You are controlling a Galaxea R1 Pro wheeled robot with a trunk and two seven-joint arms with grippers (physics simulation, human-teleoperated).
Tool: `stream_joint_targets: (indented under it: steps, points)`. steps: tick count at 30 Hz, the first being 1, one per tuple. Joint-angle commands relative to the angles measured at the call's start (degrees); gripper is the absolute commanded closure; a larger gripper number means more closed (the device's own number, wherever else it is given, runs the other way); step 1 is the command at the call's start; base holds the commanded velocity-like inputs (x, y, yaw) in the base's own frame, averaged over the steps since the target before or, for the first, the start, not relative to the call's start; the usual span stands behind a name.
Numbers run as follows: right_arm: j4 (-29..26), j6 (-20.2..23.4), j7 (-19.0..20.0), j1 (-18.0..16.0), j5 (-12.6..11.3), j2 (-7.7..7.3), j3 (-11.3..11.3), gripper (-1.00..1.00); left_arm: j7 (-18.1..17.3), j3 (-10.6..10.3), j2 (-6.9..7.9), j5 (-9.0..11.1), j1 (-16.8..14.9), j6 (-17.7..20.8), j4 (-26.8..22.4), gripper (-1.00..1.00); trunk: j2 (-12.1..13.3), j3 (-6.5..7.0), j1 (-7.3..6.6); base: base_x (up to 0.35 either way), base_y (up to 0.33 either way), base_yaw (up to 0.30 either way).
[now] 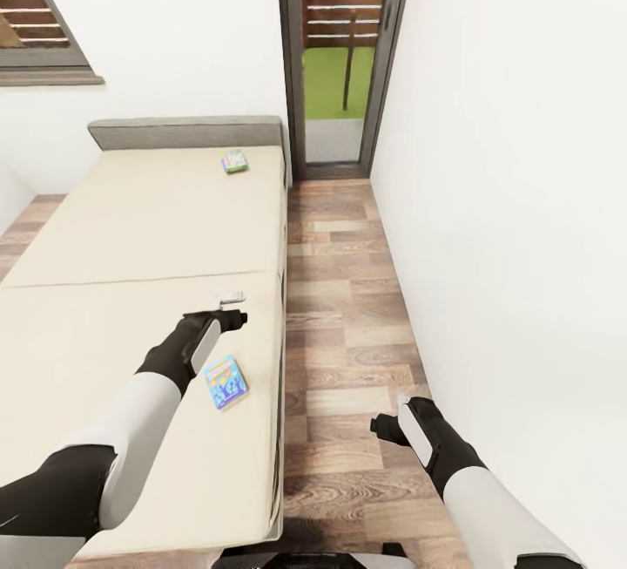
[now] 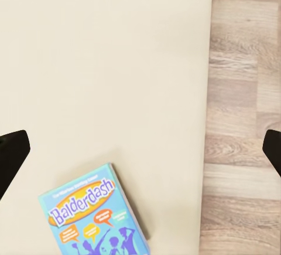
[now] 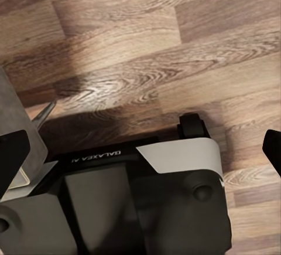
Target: Put all the toys in the child's room - the three board games (two on the bed and one on the table), the two jigsaw puzzles on the table, and the tennis ball on the table - inside the toy box on the table in the child's room.
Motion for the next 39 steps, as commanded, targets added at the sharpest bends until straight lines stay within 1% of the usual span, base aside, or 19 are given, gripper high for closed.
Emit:
stream_joint_targets:
  steps: [1, 16, 25, 26, 31, 39]
  points:
    - [-0.09, 0.16, -0.46, -0.02, -0.57, 0.04, -0.06, -1.0, 0.41, -0.06, 0.0, 0.61, -0.04, 0.28, -0.09, -1.0, -0.1, -0.18, 0.03, 0.0, 0.0, 0.0]
    - [-0.09, 0.16, -0.43, 0.02, -0.47, 0.16, -0.06, -1.0, 0.41, -0.06, 0.09, 0.52, -0.17, 0.5, -0.09, -1.0, -0.1, -1.59, 0.03, 0.0, 0.0, 0.0]
    - [-0.09, 0.16, -0.41, 0.03, -0.45, 0.17, -0.06, -1.0, 0.41, -0.08, 1.21, 0.47, -0.39, 0.53, -0.09, -1.0, -0.1, -2.44, 0.03, 0.0, 0.0, 0.0]
    - [-0.09, 0.16, -0.41, 0.05, -0.45, 0.17, -0.06, -1.0, 0.41, -0.07, 1.57, 0.33, -0.87, 0.53, -0.09, -1.0, -0.1, -2.53, 0.03, 0.0, 0.0, 0.0]
    - [-0.09, 0.16, -0.43, 0.06, -0.44, 0.17, -0.06, -1.0, 0.44, -0.09, 2.33, -0.19, -2.41, 0.5, 0.06, -1.0, -0.1, -3.0, 0.03, 0.0, 0.0, 0.0]
    - [-0.09, 0.16, -0.46, 0.03, -0.37, 0.17, -0.06, -1.0, 0.43, -0.06, 2.42, -0.48, -2.81, 0.44, 0.16, -1.0, -0.1, -3.76, 0.03, 0.0, 0.0, 0.0]
